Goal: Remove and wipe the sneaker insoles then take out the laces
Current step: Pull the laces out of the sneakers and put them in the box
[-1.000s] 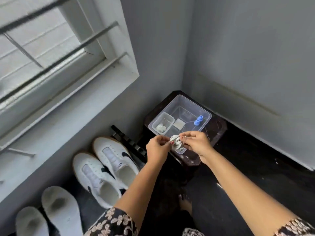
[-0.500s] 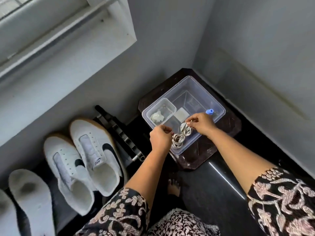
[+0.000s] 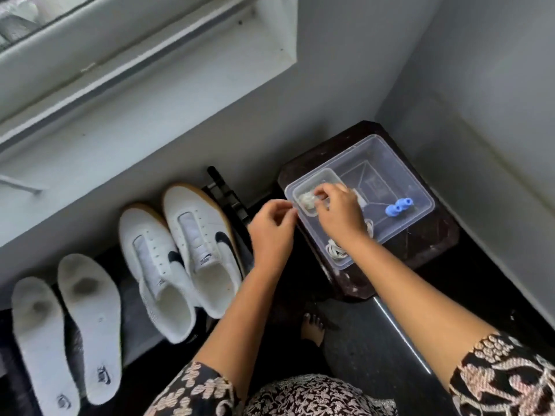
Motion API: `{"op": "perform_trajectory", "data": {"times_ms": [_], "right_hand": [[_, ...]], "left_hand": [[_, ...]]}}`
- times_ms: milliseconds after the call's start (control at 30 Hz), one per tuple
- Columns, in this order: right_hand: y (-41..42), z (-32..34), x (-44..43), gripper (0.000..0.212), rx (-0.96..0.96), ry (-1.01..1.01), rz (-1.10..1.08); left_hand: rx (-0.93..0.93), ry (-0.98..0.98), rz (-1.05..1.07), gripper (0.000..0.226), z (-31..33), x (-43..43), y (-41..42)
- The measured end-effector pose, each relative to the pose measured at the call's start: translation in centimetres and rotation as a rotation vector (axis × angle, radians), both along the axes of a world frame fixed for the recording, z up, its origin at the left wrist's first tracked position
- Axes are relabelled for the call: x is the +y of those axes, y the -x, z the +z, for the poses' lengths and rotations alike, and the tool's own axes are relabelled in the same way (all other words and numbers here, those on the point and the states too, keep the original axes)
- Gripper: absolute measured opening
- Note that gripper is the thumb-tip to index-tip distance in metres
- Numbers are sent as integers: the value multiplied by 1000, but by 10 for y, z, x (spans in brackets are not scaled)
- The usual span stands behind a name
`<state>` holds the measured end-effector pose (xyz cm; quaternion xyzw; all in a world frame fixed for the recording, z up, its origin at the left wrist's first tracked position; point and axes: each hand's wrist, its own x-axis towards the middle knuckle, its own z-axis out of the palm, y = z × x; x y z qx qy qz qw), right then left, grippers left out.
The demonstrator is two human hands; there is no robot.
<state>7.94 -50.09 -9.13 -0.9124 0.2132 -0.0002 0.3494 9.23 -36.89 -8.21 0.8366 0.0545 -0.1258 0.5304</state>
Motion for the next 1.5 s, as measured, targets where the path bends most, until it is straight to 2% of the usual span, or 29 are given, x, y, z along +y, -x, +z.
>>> {"op": "perform_trajectory", "data": {"times_ms": [100, 200, 300, 400, 467, 533, 600, 733, 1000, 1100, 1167, 1200, 1267, 1333, 1367, 1433, 1500], "right_hand": [[-8, 17, 70, 18, 33, -196, 106], [-7, 20, 135, 45, 287, -254, 305], [0, 13, 173, 73, 496, -166, 414], [6, 5, 192, 77, 575, -82, 390], [5, 5, 194, 76, 569, -13, 356], [3, 7, 197, 74, 554, 70, 344], [3, 9, 200, 71, 536, 118, 320], [6, 9, 204, 70, 509, 177, 298], [8, 8, 210, 71, 464, 153, 298], [8, 11, 212, 73, 508, 140, 308], [6, 13, 220, 76, 521, 115, 293], [6, 16, 229, 78, 474, 136, 287], [10, 28, 256, 75, 224, 205, 279], [16, 42, 295, 70, -57, 191, 309], [22, 48, 317, 67, -108, 119, 348], [37, 49, 362, 54, 30, -121, 442], [51, 31, 398, 42, 262, -245, 515]], "left_hand": [[-180, -44, 228, 25, 27, 74, -13], [-215, -261, 448, 33, 36, 154, -8], [-7, -404, 491, 51, 28, 215, 9], [299, -303, 363, 82, 13, 243, 32], [473, -245, 261, 92, 5, 243, 40], [602, -244, 183, 90, 1, 241, 43], [637, -307, 151, 84, -1, 240, 42], [599, -372, 172, 83, -6, 242, 45], [545, -420, 151, 82, -3, 255, 50], [531, -383, 119, 83, -8, 260, 51], [531, -268, 97, 86, -12, 270, 54], [530, -176, 109, 86, -12, 277, 55], [510, -53, 196, 79, -10, 297, 59], [412, -99, 357, 65, -11, 327, 66], [353, -173, 444, 59, -12, 345, 71], [315, -342, 571, 54, -15, 386, 82], [399, -488, 647, 54, -18, 424, 92]]}}
